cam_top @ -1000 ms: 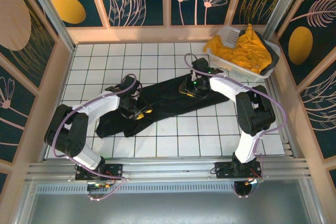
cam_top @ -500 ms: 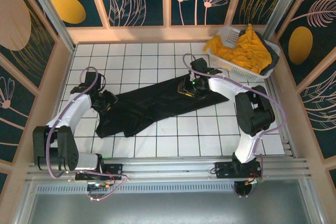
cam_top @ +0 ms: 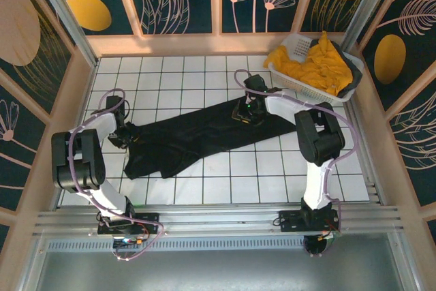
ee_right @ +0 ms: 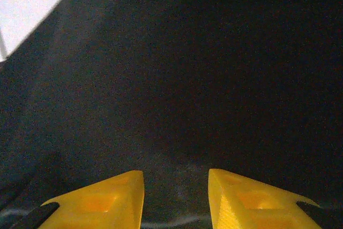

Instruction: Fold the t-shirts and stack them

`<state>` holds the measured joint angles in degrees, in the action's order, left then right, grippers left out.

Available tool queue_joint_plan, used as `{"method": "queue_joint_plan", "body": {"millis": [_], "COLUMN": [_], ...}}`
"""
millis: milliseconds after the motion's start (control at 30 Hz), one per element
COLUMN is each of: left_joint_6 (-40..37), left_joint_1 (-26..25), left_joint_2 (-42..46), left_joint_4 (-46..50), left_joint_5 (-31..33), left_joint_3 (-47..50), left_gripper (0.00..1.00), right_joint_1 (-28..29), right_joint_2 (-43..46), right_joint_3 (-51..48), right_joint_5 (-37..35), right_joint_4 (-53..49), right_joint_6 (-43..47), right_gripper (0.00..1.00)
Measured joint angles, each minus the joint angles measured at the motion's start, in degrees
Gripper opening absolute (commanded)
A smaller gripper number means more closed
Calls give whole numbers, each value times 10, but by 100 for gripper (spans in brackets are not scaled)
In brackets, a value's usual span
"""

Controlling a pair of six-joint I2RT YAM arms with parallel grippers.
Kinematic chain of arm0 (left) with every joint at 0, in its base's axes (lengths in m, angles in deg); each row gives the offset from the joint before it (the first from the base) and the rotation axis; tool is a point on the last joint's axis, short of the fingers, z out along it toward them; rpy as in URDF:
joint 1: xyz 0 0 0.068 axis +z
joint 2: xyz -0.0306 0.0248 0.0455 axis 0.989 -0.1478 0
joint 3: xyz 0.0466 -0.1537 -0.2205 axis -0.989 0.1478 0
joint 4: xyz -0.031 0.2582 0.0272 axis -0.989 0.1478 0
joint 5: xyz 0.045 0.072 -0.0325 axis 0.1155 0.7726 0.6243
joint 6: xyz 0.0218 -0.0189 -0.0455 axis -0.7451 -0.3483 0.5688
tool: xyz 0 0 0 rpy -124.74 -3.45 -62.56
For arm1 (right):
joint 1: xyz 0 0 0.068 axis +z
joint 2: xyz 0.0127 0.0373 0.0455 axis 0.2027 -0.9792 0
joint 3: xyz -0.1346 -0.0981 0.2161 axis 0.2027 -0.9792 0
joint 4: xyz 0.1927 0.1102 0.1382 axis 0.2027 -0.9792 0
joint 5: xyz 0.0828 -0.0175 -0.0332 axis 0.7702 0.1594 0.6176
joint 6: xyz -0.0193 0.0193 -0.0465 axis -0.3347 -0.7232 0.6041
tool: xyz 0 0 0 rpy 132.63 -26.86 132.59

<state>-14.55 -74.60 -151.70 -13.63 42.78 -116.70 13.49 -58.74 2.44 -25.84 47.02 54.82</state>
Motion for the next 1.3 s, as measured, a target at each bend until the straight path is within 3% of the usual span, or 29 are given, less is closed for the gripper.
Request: {"method": "queue_joint_plan", "body": {"millis": [133, 400, 500, 633, 900, 1100, 1200, 1300], "left_joint_6": [1, 47, 79, 120, 178, 202, 204, 203], "left_joint_1": [3, -8, -53, -125, -191, -242, -253, -254], "left_joint_2": [25, 204, 255, 280, 286, 251, 245, 245], "left_joint_4": [-9, 4, 28, 63, 69, 42, 42, 43], "left_joint_5": [-7, -77, -99, -126, -150, -159, -159, -158], "left_joint_3": [13, 60, 99, 158, 203, 203, 203, 203], "left_gripper": [10, 20, 30, 30, 29, 17, 0, 0], "right_joint_1": [-3, -3, -3, -3, -1, 0, 0, 0], "right_joint_2": [-10, -10, -10, -10, -8, -2, 7, 14], "right_joint_3": [2, 4, 4, 4, 4, 4, 3, 3], "right_joint_5": [-5, -6, -6, -4, -4, -4, -4, -4], "right_joint_4": [-2, -3, -3, -4, -7, -14, -16, -16], "right_joint_6": [0, 0, 0, 0, 0, 0, 0, -3], "right_gripper": [37, 37, 37, 37, 37, 38, 38, 38]}}
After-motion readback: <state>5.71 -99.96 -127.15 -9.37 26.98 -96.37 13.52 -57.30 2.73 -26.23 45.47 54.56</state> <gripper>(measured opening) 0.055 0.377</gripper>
